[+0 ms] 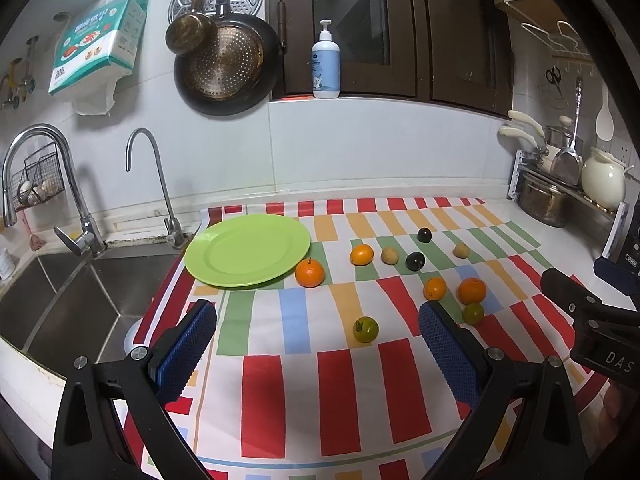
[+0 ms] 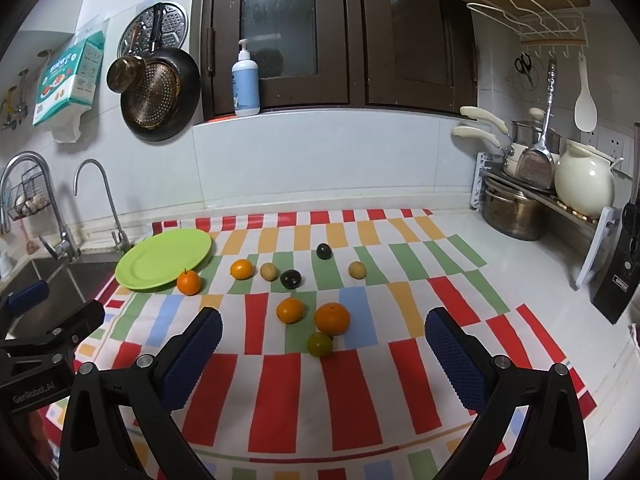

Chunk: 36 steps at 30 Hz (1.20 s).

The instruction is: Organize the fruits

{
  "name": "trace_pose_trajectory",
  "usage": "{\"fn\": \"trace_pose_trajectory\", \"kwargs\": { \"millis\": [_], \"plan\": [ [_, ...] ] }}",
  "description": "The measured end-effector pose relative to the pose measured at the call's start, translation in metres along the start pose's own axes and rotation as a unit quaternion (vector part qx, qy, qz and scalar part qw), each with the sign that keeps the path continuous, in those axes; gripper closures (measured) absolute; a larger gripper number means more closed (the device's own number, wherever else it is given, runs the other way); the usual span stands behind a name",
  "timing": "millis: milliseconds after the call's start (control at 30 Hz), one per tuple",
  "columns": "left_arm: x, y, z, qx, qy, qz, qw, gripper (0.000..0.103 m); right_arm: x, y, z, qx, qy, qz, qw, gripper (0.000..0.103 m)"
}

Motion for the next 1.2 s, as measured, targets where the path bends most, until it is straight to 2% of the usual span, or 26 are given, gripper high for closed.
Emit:
{"fn": "trace_pose_trajectory", "kwargs": {
  "millis": [1200],
  "plan": [
    [-0.0002,-0.0008,-0.0044,-0.004,0.006,0.002,1.0,0.0,0.0007,-0.0058,-0.0036,-0.005,0.0,-0.002,1.0,0.0]
  ]
}}
Point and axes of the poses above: each gripper's, at about its wrist camera, not at the fingertips, and x roughly the way its jaws point, y to its right, z to its underside, the point moved 9 cm from there along x, roughly the way its jaws point, and after that the axes turned 7 degrees about z, right-handed, at the moved point
